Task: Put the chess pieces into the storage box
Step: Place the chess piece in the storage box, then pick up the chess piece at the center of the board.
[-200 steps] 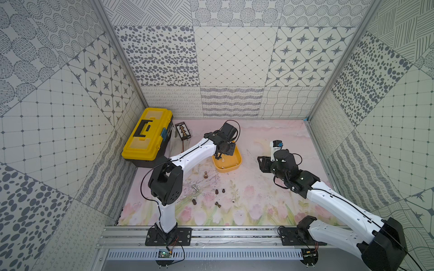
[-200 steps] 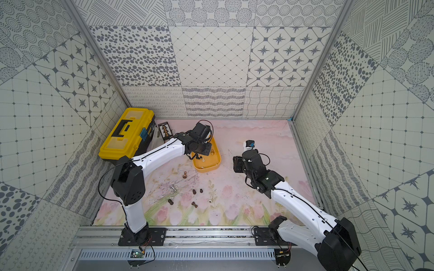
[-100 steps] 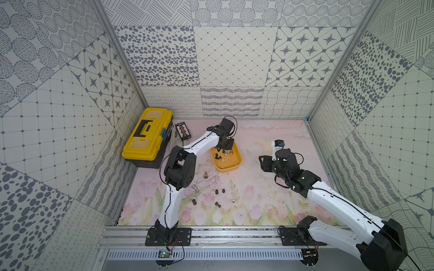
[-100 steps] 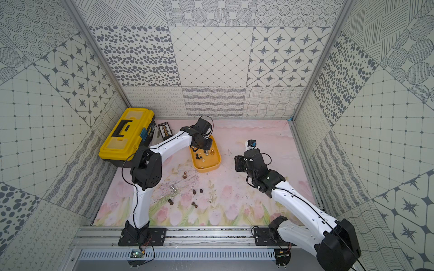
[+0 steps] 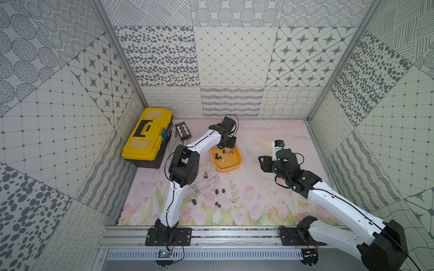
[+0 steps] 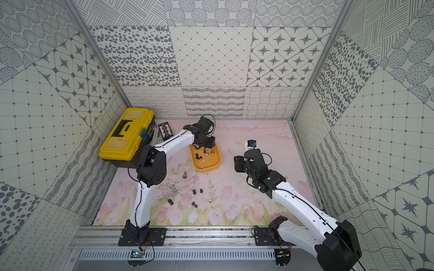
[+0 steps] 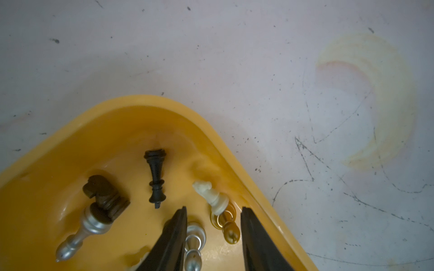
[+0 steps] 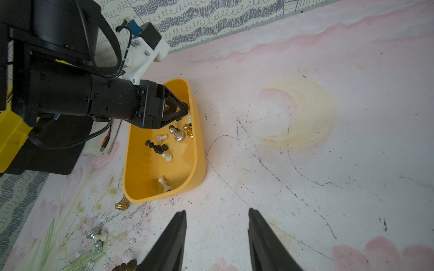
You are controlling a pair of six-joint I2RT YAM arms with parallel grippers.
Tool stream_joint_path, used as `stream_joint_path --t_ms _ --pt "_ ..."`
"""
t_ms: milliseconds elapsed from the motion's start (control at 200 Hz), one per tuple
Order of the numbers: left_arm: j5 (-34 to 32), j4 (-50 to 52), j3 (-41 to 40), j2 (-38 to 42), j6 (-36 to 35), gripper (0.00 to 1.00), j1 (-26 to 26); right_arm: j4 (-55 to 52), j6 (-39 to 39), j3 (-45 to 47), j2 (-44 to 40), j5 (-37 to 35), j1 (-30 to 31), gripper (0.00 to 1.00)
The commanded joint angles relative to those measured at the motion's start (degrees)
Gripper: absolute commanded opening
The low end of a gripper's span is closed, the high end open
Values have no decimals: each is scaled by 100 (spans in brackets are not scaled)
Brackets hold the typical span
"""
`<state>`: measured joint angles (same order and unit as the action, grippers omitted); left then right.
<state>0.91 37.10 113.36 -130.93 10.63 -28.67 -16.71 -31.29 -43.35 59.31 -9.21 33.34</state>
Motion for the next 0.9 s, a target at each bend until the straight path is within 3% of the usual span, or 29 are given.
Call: stream_joint_path --t_ms 0,210,450,665,895 --pt "63 279 151 86 0 45 23 62 -40 -31 -88 126 -12 48" --pt "-56 184 -364 1029 8 45 -21 -138 293 -349 117 718 241 48" --pt "-144 -126 -2335 3120 152 45 -91 -575 928 -424 462 606 1950 47" --pt "-442 -222 -4200 5042 528 44 -104 -909 317 -271 1265 232 3027 51" --pt "-819 -42 -4874 6000 531 44 -104 -1028 -146 -609 2356 135 3339 58"
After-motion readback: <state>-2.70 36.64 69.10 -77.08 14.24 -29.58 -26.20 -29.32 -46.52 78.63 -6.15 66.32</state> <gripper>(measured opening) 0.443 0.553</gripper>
